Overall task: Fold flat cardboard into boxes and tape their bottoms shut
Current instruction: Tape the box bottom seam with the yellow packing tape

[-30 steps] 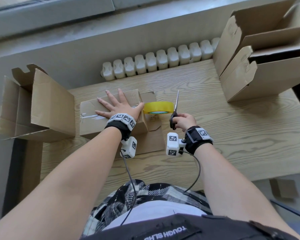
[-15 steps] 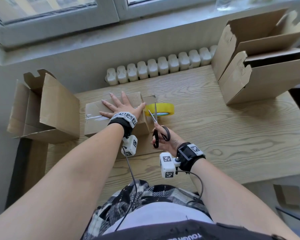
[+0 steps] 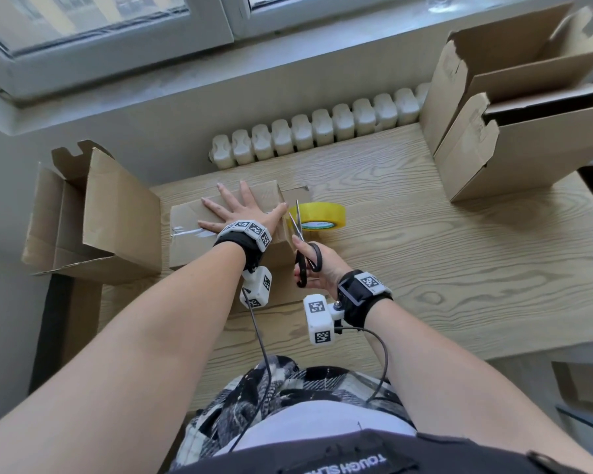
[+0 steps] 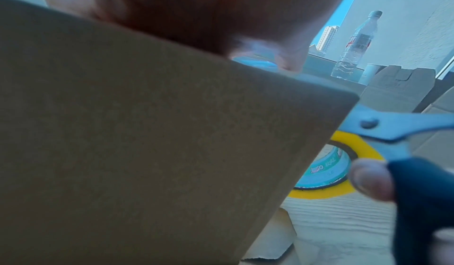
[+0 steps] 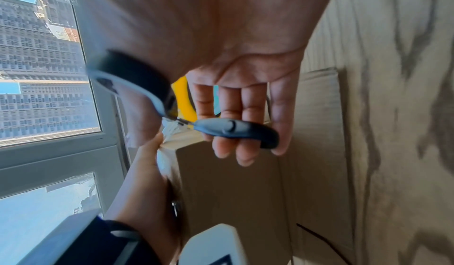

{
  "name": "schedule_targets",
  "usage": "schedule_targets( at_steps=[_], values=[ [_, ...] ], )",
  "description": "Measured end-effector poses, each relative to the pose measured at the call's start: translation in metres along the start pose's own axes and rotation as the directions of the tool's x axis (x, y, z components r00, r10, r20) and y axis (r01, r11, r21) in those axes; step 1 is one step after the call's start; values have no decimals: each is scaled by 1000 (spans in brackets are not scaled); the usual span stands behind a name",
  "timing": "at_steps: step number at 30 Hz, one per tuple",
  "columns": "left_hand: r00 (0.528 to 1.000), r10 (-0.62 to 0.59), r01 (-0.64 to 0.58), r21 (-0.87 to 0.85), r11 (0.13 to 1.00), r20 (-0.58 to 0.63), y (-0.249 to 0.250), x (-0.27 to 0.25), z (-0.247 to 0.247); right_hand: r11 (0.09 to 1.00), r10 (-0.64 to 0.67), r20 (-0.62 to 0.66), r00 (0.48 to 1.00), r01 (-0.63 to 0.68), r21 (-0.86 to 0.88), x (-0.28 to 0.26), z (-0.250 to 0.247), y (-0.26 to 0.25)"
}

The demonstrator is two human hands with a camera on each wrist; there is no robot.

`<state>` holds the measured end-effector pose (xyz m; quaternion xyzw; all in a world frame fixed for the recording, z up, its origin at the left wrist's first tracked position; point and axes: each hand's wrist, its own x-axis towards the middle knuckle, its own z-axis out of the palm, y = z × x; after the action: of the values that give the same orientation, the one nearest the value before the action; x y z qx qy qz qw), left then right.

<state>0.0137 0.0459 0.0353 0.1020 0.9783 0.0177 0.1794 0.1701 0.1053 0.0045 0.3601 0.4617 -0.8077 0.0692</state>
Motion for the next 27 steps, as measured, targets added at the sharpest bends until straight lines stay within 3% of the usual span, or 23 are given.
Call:
schedule_targets(
  at_steps=[20, 27],
  values=[
    [1000, -20, 21, 23, 1000, -24, 13, -2, -5, 998, -2, -58, 998, 6, 60, 31, 5, -10],
    [998, -2, -2, 75, 997, 61, 32, -7, -9, 994, 2, -139, 990, 13, 109, 37, -4, -15]
  ],
)
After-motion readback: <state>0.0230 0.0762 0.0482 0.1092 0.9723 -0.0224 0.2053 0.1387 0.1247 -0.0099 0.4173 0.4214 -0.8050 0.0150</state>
